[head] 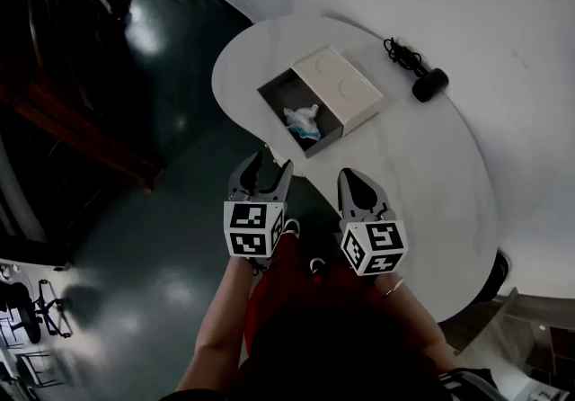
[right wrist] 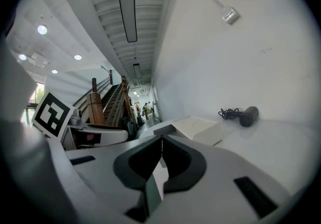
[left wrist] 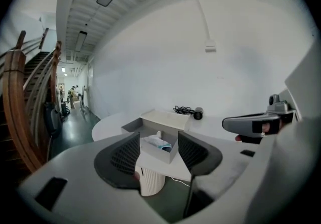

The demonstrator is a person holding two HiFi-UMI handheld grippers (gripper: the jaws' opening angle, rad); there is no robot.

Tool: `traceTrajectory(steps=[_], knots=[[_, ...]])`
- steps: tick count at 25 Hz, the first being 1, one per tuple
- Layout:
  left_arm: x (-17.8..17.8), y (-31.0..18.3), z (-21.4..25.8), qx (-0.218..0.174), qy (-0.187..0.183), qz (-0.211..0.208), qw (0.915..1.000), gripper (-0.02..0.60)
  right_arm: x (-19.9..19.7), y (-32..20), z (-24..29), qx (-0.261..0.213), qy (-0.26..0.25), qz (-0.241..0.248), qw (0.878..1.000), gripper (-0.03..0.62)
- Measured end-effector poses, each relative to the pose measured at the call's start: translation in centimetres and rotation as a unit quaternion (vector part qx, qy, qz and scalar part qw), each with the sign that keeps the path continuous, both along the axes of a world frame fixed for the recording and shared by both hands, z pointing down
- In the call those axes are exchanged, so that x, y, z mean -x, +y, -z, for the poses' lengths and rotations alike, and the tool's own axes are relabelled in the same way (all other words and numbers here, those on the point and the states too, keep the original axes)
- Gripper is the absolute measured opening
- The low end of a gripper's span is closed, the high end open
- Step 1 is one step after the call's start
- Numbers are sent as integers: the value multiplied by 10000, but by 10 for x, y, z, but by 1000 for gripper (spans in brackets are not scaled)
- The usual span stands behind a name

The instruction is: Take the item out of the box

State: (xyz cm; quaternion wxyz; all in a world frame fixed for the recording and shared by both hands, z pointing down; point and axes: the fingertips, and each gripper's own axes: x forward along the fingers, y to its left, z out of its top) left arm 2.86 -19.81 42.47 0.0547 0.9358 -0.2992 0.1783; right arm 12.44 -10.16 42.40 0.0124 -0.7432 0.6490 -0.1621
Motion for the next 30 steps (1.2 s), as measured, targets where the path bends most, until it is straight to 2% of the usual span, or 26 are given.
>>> traceTrajectory(steps=[9, 17, 26, 30], knots=[[-41, -43, -17, 15, -395, -815, 9959, 224, -21, -31, -7, 133, -56, -641, 9978, 15], [-73, -69, -29, -144, -898, -1568, 9834, 224, -41, -56, -7, 156, -94, -1151, 9932, 15], [-97, -81, -53, -89, -1658, -2453, 9551, 224, -50, -60, -13, 286, -136, -1598, 9866, 15], [-104, -84, -67, -204, -2047, -2863, 9358, 224, -54, -61, -15, 336, -132, -1743, 9840, 15]])
